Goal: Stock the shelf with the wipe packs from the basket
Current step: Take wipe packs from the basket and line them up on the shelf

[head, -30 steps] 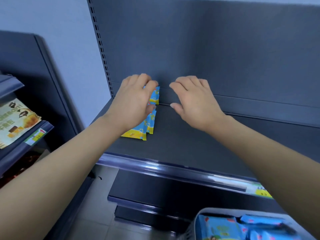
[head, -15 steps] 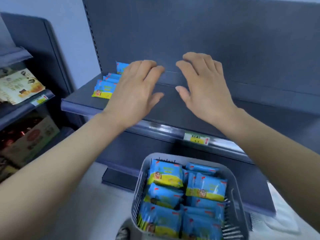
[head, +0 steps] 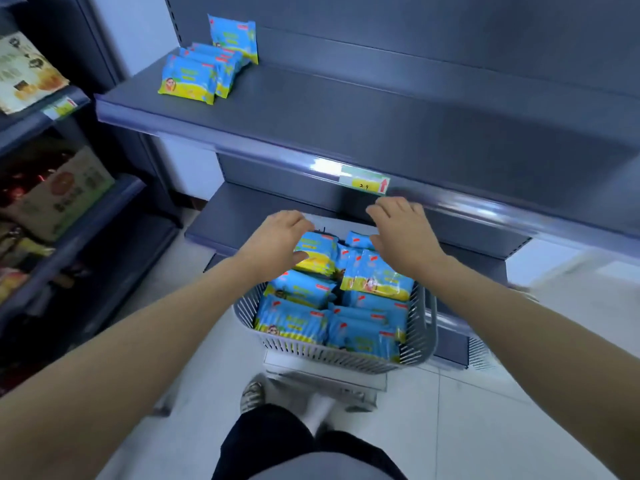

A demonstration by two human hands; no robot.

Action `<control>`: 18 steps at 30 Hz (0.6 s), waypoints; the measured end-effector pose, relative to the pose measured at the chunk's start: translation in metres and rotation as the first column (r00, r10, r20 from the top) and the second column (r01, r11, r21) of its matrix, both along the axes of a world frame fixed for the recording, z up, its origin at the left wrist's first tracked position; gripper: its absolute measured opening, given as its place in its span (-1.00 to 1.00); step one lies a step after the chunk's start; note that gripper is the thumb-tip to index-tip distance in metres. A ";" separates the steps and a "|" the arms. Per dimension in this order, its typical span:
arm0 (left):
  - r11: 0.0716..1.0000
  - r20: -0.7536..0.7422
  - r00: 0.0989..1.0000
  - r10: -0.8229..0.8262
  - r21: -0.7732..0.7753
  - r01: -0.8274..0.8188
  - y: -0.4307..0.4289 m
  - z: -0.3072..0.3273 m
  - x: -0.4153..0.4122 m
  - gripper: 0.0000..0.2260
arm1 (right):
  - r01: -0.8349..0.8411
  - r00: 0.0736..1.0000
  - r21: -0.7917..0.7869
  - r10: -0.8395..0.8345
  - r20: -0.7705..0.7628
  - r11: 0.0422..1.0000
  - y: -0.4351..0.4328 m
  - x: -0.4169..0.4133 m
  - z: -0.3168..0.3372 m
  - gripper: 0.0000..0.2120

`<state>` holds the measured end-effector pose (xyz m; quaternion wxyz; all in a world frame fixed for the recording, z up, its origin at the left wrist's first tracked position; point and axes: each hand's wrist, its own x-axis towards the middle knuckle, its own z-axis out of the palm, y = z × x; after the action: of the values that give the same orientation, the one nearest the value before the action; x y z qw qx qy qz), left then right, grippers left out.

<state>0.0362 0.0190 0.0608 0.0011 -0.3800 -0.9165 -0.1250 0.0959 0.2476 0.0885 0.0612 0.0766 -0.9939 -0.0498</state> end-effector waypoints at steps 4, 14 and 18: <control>0.992 0.141 0.989 0.053 -0.123 -0.035 -0.005 -0.042 -0.002 -0.61 | 0.053 0.977 0.088 -0.070 0.200 0.995 0.019 0.007 -0.044 -0.58; 0.915 0.114 0.993 0.021 -0.403 0.026 0.003 -0.091 -0.012 -0.57 | 0.254 0.838 0.083 -0.263 0.478 0.964 0.036 0.006 -0.101 -0.38; 0.902 0.115 0.993 0.035 -0.431 0.019 0.005 -0.104 -0.009 -0.52 | 0.281 0.822 0.086 -0.286 0.492 0.956 0.043 0.004 -0.111 -0.35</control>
<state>0.0268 0.0236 -0.0428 -0.1378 -0.3589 -0.9213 0.0583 0.1001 0.2908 -0.0226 -0.2063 -0.0615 -0.9757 -0.0418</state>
